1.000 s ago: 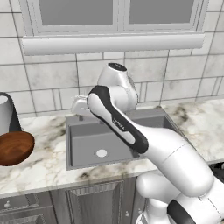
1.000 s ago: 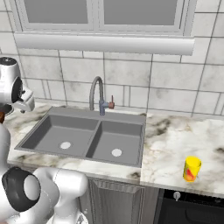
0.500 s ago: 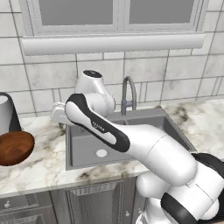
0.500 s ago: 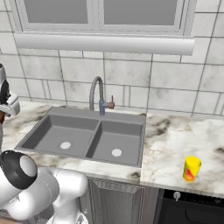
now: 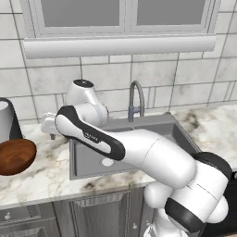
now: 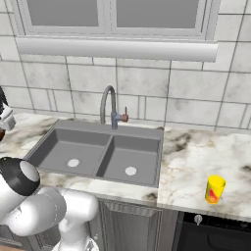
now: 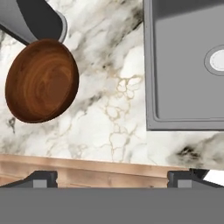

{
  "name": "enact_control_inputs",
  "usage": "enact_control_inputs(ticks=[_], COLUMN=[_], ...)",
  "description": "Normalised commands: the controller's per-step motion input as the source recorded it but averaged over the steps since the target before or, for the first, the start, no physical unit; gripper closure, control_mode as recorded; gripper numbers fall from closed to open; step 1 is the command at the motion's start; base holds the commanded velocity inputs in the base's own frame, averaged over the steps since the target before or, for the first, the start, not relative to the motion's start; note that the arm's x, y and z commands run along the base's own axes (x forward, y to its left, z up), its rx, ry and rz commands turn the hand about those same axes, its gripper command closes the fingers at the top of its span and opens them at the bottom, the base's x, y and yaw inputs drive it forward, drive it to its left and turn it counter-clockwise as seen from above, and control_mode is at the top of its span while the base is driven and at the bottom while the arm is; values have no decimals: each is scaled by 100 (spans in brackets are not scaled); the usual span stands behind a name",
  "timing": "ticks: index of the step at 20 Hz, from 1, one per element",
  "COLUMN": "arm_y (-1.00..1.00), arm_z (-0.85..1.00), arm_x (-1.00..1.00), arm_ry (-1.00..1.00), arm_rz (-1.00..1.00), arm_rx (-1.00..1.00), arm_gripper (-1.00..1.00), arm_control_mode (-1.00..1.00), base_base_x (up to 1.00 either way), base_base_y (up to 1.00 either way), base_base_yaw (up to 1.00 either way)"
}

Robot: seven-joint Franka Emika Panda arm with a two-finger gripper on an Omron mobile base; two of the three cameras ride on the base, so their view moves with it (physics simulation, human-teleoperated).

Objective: Place the bowl in the left basin and the cup in the right basin of the sink.

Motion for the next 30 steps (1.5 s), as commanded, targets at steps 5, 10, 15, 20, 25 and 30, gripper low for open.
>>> enact_control_inputs(ticks=[5, 10, 15, 20, 25, 30], arm_y=[29, 36, 29, 25, 28, 27], arm_z=[-14, -12, -8, -9, -14, -14], arm_x=[13, 12, 16, 17, 17, 18], arm_ry=[0, 0, 0, 0, 0, 0], arm_rz=[0, -1, -1, -1, -1, -1], arm_rx=[0, 0, 0, 0, 0, 0], arm_gripper=[-100, -100, -100, -100, -100, -100], arm_control_mode=[-100, -100, -100, -100, -100, -100], base_base_x=[0, 0, 0, 0, 0, 0], base_base_y=[0, 0, 0, 0, 0, 0], base_base_yaw=[0, 0, 0, 0, 0, 0])
